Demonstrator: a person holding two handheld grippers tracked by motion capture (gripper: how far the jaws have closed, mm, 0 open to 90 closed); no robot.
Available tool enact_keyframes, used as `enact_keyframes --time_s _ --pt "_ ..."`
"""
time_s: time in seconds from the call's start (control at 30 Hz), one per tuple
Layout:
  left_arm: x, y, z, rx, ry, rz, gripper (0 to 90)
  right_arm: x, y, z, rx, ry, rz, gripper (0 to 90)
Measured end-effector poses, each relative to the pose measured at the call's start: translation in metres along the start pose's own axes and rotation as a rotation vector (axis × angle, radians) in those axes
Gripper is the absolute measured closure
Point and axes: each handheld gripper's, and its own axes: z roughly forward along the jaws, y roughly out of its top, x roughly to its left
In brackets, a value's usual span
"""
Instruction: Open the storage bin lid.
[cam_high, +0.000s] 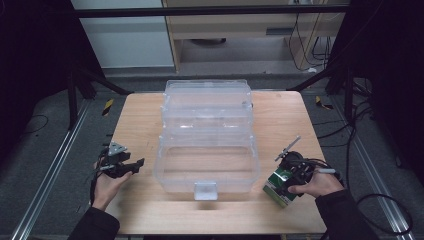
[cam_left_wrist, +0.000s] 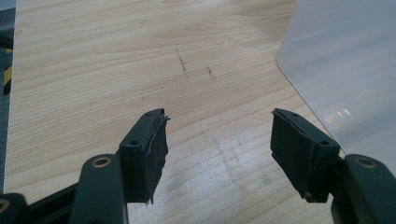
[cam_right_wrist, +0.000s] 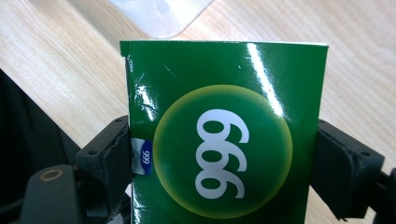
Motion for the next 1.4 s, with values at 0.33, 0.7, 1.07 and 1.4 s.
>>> enact_keyframes --time_s 0.33,0.7,1.07,1.4 --pt "-0.002 -0.001 0.002 0.014 0.001 0.004 35.3 -0.003 0.003 -0.023 -0.044 -0.034 -0.037 17.3" --pt "-0.002 -0.001 0.004 0.022 0.002 0.011 35.2 -0.004 0.015 -0.048 -0.075 -0.065 -0.082 17.3" --pt "-0.002 -0.002 0.005 0.026 0.001 0.009 35.0 -0.003 0.029 -0.068 -0.108 -0.079 -0.124 17.3" --pt "-0.001 -0.003 0.005 0.031 0.001 0.007 35.0 -0.002 0.052 -0.078 -0.096 -0.077 -0.221 17.3"
